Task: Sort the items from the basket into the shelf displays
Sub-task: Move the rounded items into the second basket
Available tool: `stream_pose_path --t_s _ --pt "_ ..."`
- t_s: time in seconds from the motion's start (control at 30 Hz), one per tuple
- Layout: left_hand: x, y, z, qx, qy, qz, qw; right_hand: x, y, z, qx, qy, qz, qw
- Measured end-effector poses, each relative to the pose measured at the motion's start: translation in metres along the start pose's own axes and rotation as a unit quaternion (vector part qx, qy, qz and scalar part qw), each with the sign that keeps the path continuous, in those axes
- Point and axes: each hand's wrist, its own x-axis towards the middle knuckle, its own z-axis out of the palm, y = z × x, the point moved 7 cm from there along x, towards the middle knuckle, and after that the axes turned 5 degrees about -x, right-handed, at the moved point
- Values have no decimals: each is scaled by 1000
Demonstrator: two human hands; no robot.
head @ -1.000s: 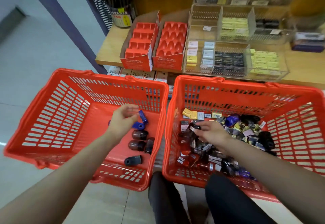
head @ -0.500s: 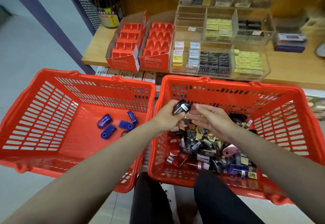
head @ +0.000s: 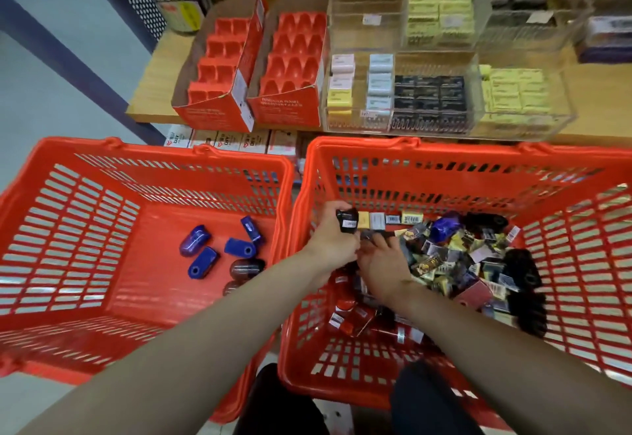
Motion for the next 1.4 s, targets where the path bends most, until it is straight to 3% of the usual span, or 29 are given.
stream_pose_path --t_s 0.1,0.17,0.2,0.27,0.3,0.37,0.43,0.53,0.6,0.63,0.73,0.77,0.8,0.9,1.03,1.1,1.2,1.27,1.4 --pt "-2 0 -3 13 11 10 1000 -7 9 -2 64 1 32 997" --pt "-5 -1 -4 27 24 7 999 -18 31 -12 272 33 131 953" --pt "-7 -3 -4 31 27 -2 999 -26 42 -18 403 36 179 897" --pt "-11 -6 -3 29 32 -18 999 -44 53 -25 635 23 221 740" --pt "-13 -6 -1 20 32 -20 999 -53 55 -30 707 9 222 671" --pt "-17 -3 6 -18 24 -20 999 -68 56 -44 792 -19 189 580" --pt "-20 2 14 -73 6 -23 997 -74 52 -59 830 -35 132 540" --pt "-21 9 21 -156 8 -9 988 -75 50 -77 838 -20 98 537" --pt "-19 10 15 -164 54 2 985 -76 54 -77 822 10 104 560" --pt "-19 10 10 -170 78 1 982 -78 57 -74 782 26 102 615" --pt "-12 11 -1 -194 78 -17 978 -83 39 -53 494 9 -4 869" --pt "-10 13 -1 -194 58 -20 979 -84 22 -41 394 -17 -70 916" --pt "-8 14 0 -195 37 -20 980 -84 4 -28 310 -32 -133 941" --pt "-4 19 4 -208 -20 -25 978 -77 -37 -4 125 -15 -248 961" --pt "-1 18 8 -207 -64 -35 976 -65 -52 9 2 31 -271 962" --pt "-2 20 8 -199 -72 -33 977 -59 -46 10 46 29 -235 970" --pt "-2 23 6 -202 -74 -32 976 -47 -16 5 233 30 -95 967" --pt "-2 27 5 -216 -75 -35 973 -40 -4 4 239 40 -47 969" --pt "-5 30 2 -258 -101 -45 960 -24 -24 0 165 29 -73 983"
